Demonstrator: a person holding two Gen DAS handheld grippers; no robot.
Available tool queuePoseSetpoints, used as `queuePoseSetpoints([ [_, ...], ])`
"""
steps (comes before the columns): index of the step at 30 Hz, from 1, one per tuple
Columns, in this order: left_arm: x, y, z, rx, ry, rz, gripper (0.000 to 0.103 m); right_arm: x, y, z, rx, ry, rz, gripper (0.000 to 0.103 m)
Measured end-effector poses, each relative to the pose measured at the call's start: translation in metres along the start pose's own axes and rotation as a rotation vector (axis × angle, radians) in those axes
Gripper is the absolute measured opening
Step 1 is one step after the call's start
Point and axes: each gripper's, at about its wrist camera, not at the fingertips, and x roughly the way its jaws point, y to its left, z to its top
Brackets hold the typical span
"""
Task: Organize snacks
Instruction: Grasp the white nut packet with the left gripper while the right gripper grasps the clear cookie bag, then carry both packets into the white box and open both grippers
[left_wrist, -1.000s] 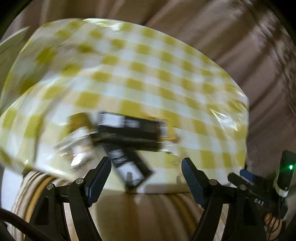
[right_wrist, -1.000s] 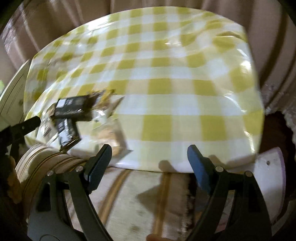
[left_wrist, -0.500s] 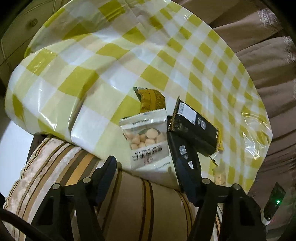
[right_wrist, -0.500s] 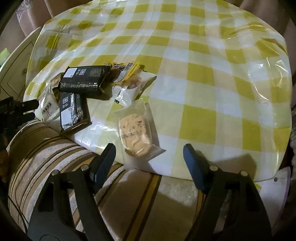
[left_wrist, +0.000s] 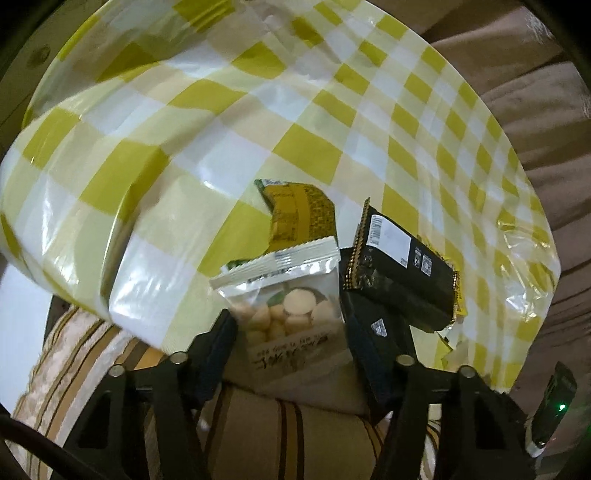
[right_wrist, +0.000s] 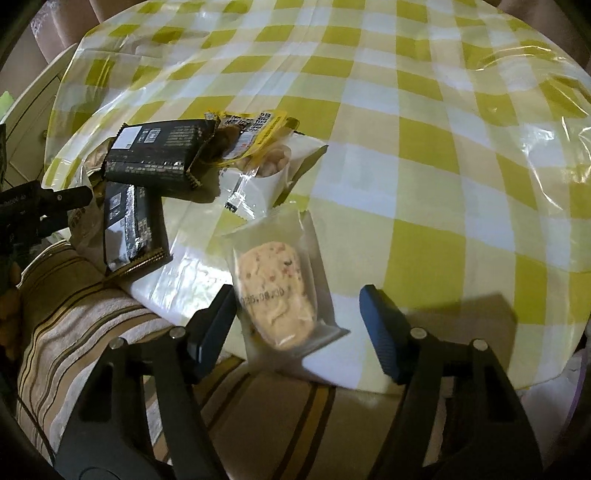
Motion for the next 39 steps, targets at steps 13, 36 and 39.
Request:
queuePoseSetpoints([
  [13,-0.004,-0.003,-0.006,0.010,-0.024,-0.003,0.045,-0.001,0.011,0.000,-0.057,-0.016,-0.030,0.038],
  [36,-0.049,-0.072,-0.038,0.169,-0.100,-0.078,0.044,-0.067,-0.030,-0.026,0.104,-0.164,0.009,0.038],
  [39,-0.047,-0.093,-0.046,0.214,-0.082,-0.110,0.044,-0.078,-0.047,-0.033,0.150,-0.178,0.007,0.038],
])
